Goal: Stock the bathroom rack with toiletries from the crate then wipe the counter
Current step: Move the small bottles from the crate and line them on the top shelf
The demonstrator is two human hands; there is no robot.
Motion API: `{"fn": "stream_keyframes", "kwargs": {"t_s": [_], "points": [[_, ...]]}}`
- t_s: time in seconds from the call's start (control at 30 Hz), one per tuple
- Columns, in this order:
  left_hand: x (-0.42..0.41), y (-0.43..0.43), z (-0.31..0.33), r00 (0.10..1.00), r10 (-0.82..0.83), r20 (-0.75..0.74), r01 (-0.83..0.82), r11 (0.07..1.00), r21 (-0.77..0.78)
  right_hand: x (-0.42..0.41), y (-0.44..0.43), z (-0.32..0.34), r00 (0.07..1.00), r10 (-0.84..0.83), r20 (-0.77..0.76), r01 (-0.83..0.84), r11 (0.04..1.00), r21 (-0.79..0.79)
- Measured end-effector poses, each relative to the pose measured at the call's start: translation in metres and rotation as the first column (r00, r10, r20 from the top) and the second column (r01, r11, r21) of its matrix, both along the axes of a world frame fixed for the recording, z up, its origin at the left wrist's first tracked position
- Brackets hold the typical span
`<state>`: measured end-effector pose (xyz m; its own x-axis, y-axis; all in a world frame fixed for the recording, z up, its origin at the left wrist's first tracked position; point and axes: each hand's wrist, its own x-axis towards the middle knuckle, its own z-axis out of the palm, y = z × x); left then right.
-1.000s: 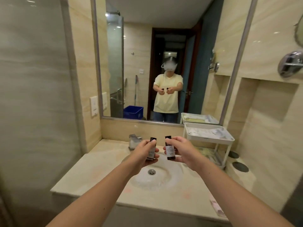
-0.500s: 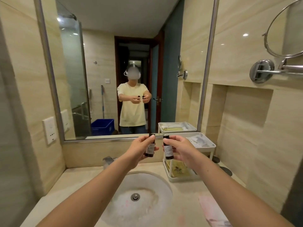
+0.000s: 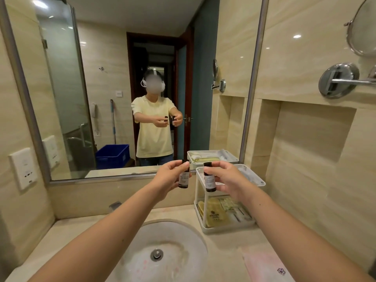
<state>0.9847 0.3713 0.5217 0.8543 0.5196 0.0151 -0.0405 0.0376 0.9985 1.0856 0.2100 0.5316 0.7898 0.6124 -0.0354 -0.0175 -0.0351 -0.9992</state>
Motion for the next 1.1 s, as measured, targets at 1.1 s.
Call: {"fn": "stream_keyframes", "kwargs": {"t_s": [1.1], "points": [[0.319,0.073,-0.101,0.967,0.178,-0.184,-0.095,0.918,0.385,0.343,0.109,-0.102,0.991,0.132,-0.004,-0.131,0.973,-0.19]]}}
